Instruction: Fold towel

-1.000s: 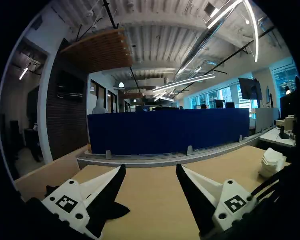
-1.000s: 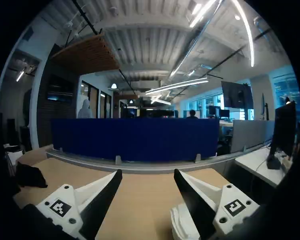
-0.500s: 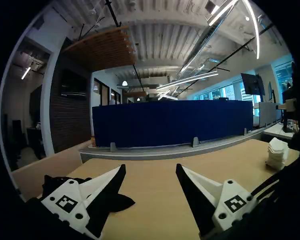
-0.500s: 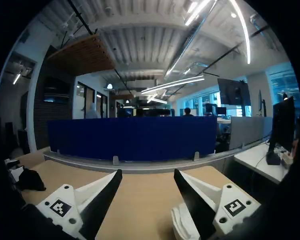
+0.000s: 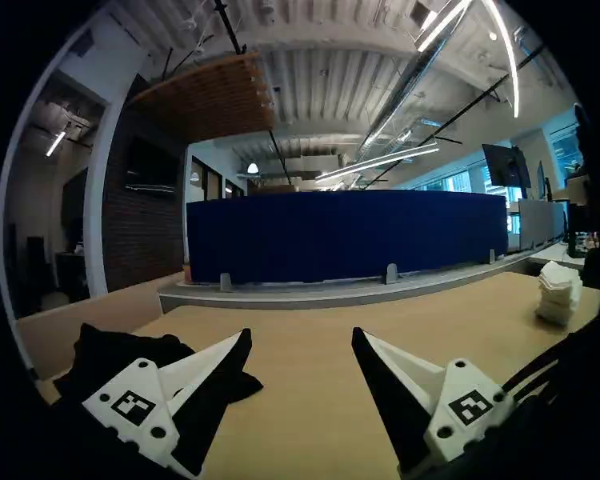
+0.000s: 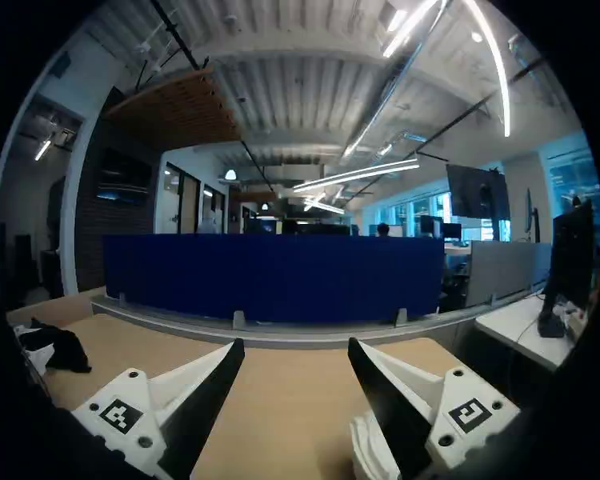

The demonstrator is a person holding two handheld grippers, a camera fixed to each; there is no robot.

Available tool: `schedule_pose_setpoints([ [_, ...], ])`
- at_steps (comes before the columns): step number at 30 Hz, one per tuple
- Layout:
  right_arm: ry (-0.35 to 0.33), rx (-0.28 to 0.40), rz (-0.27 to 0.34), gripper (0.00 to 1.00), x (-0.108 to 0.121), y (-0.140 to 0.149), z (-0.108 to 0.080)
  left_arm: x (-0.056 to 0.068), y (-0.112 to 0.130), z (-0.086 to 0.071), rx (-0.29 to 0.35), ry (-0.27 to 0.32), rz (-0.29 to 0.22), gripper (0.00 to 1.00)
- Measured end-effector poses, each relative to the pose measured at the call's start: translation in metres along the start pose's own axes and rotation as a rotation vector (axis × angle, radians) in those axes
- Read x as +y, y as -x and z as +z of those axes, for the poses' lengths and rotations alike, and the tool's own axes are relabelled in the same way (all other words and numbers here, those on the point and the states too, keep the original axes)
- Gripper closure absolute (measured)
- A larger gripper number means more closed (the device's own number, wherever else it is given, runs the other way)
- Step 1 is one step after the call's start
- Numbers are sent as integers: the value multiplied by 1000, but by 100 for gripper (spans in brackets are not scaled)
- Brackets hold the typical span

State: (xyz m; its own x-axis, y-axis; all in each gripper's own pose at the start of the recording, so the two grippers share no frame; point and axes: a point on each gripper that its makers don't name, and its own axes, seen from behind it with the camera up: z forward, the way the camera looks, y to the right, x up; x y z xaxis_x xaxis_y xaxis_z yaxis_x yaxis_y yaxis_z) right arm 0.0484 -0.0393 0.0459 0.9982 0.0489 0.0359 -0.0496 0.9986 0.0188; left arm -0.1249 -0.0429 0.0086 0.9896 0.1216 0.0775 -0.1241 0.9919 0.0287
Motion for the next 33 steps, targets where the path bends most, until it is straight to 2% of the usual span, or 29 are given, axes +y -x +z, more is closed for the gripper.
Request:
schedule_pose_setpoints([
  [8,-5,-9,-8,0,-3,19,-4,0,26,-7,-15,-13,-20,7],
  [14,-8,-7,-8,0,-3,19,-7,0,34,-11,-13,-21,-43,7],
  [20,-11,1,-10,0,-4,15,-7,6,34,-11,-5,-12,-40,7],
  [33,-17,17,-33,0,4,14,-9,7,34,-10,-4,-6,-38,7],
])
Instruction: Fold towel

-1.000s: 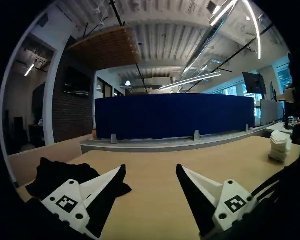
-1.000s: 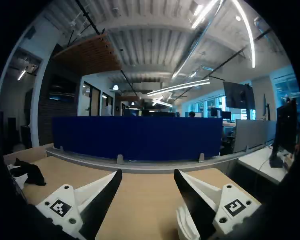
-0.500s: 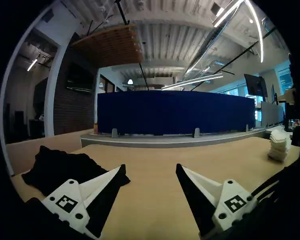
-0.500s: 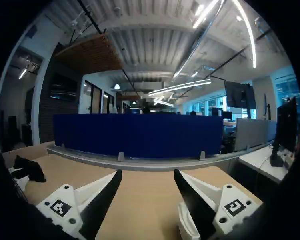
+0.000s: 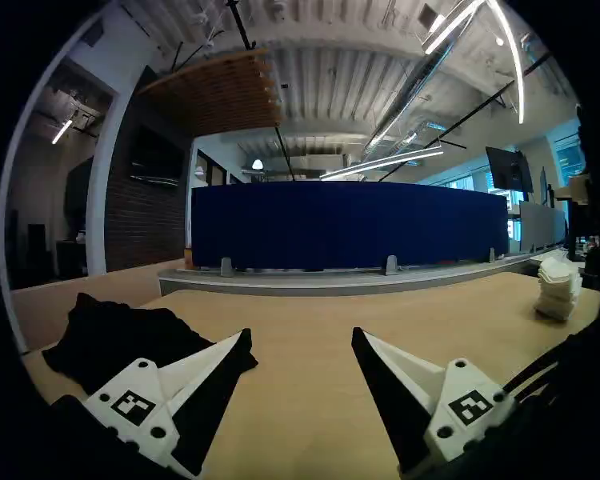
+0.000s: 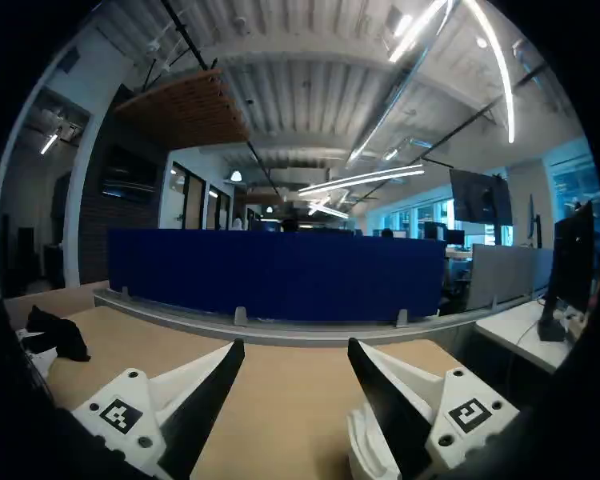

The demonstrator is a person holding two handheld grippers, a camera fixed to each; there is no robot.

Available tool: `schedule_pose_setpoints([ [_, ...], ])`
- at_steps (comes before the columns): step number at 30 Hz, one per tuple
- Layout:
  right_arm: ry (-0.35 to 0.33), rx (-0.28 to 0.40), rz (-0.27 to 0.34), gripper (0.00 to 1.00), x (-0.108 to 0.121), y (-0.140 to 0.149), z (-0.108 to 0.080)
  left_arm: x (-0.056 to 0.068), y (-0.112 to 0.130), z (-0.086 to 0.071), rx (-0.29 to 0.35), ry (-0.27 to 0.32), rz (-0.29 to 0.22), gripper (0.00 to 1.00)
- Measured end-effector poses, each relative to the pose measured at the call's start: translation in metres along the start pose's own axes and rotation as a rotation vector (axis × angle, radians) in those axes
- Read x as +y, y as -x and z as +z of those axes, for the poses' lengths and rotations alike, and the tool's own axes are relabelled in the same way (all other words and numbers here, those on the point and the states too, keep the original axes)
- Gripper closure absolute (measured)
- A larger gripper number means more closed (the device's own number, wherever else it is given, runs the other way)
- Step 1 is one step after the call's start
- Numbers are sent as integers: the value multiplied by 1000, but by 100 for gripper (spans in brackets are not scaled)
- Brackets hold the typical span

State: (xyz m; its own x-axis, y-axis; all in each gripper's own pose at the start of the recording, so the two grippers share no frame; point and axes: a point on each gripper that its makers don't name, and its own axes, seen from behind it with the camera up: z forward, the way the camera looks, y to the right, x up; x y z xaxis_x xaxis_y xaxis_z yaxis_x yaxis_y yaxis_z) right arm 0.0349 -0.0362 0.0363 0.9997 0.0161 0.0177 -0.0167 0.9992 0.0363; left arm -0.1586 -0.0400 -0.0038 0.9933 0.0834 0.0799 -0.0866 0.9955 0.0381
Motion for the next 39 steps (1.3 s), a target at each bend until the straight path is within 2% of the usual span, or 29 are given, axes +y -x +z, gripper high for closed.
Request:
schedule_pose_setpoints([
  [5,-1,10,-9,0,5,7,-2,0,0,0,0,0,0,7],
  [14,15,12,14,0,18,32,-7,0,0,0,0,0,1,7],
  [29,39,-6,58,0,36,107,-16,-1,0,1,0,0,2,7],
  [39,46,-12,79,0,42,141,-20,-1,0,1,0,0,2,7],
])
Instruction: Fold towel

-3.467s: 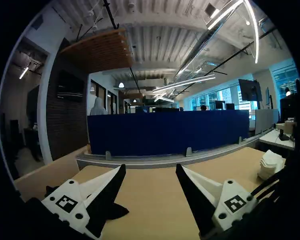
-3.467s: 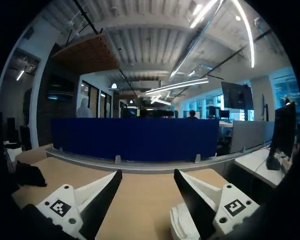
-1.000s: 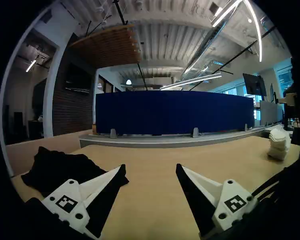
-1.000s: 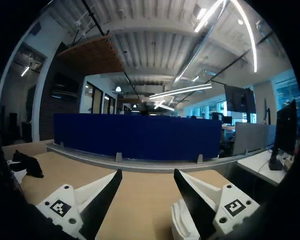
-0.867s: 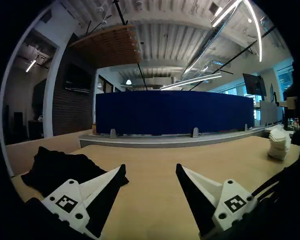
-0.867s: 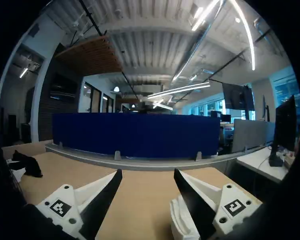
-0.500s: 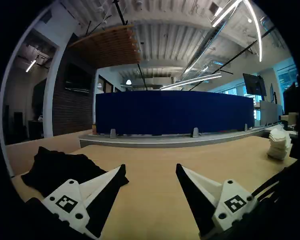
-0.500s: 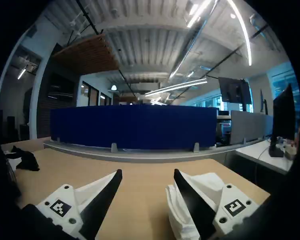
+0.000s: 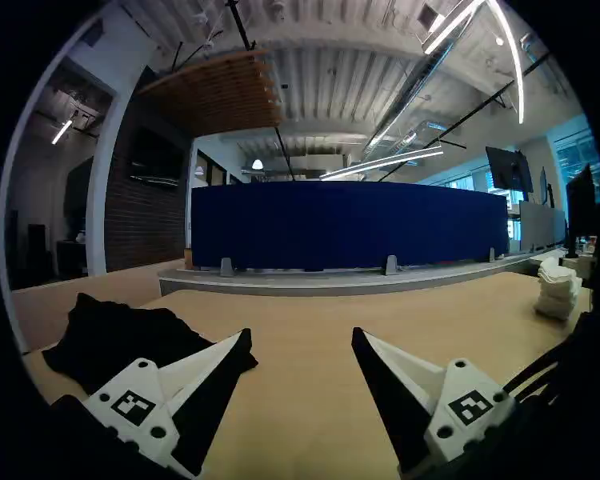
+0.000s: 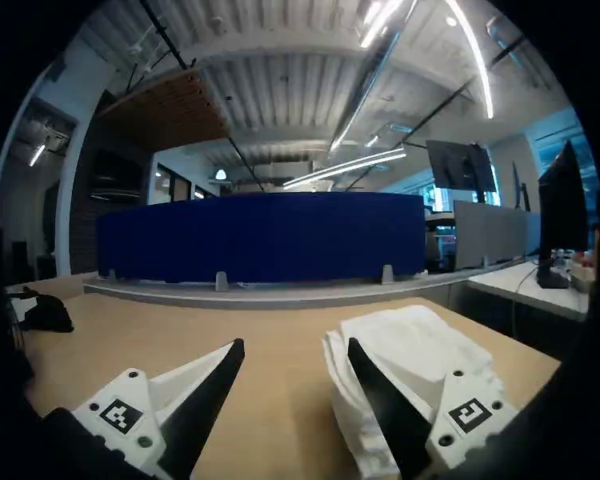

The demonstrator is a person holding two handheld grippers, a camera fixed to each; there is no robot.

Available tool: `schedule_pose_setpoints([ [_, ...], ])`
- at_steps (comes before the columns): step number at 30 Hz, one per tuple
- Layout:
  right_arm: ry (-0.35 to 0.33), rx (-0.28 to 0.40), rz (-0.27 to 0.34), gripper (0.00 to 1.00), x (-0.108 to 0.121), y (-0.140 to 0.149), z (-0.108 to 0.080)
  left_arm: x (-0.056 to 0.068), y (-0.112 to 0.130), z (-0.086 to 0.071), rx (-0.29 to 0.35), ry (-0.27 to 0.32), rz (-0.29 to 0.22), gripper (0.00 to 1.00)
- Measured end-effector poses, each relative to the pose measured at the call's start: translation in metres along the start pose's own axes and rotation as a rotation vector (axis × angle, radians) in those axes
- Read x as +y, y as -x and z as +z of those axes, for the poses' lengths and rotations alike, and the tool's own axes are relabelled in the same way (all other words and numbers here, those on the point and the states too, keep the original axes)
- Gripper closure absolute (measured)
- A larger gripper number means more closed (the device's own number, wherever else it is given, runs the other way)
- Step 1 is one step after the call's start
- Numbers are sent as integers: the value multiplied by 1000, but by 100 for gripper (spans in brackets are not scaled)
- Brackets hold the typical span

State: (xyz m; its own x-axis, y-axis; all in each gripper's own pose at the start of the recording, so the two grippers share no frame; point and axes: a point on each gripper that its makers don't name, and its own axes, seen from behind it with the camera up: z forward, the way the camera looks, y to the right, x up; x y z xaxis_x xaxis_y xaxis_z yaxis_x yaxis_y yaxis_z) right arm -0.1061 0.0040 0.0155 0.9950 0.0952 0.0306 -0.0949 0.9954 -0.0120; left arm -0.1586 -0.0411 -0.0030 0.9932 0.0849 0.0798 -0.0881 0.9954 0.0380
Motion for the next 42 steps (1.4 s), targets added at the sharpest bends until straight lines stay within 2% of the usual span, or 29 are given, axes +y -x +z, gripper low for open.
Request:
schedule_pose_setpoints([
  [8,-1,-7,3,0,-1,14,-1,0,0,0,0,0,0,7],
  [42,-4,8,-29,0,-14,12,-5,1,0,-1,0,0,0,7],
])
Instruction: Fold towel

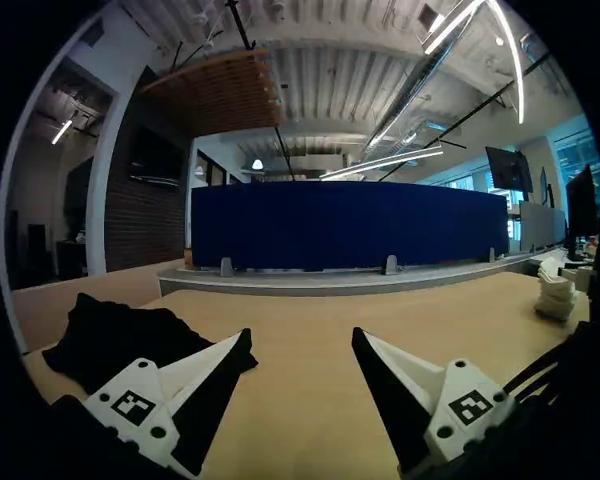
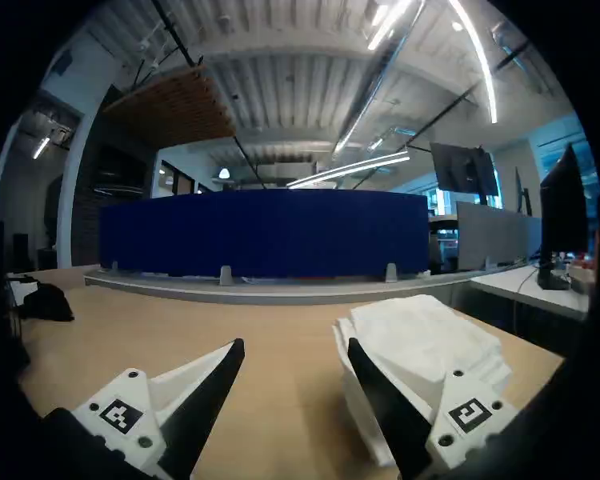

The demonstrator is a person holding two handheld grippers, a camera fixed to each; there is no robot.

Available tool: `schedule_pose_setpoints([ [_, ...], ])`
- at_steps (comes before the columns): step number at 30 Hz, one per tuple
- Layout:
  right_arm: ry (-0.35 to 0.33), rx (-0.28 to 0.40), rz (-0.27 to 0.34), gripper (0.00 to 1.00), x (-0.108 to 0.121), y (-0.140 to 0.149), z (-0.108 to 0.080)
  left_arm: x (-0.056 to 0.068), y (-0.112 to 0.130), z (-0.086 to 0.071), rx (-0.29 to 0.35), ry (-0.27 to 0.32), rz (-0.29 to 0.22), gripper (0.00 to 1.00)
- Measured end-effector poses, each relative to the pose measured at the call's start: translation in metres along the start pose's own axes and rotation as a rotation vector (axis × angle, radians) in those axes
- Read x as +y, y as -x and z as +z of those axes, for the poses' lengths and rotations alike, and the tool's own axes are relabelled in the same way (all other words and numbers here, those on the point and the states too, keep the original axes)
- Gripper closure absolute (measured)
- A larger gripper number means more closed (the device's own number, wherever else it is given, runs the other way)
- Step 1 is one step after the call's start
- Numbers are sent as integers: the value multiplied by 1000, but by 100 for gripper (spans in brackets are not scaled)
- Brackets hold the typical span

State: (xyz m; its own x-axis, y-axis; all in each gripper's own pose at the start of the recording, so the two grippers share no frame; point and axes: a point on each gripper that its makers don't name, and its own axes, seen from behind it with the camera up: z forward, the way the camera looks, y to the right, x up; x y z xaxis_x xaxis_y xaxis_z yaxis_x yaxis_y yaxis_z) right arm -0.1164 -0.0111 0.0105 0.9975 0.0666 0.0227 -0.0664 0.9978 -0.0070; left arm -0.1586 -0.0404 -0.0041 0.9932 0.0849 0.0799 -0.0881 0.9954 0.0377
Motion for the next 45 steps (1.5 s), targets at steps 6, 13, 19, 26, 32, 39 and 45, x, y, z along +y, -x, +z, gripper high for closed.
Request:
schedule_pose_setpoints([
  [6,1,5,-3,0,0,0,0,0,0,1,0,0,0,7],
  [13,0,7,-4,0,-1,-1,0,-1,0,1,0,0,0,7],
  [19,0,7,-4,0,0,1,-1,-1,1,0,0,0,1,7],
  [26,0,8,-5,0,1,2,-1,0,1,-1,0,0,2,7],
  [32,0,8,-6,0,1,3,-1,0,1,-1,0,0,1,7],
  [39,0,8,-6,0,2,4,-2,-1,0,-1,0,0,1,7],
  [45,0,8,-6,0,2,5,-3,-1,1,-2,0,0,1,7],
])
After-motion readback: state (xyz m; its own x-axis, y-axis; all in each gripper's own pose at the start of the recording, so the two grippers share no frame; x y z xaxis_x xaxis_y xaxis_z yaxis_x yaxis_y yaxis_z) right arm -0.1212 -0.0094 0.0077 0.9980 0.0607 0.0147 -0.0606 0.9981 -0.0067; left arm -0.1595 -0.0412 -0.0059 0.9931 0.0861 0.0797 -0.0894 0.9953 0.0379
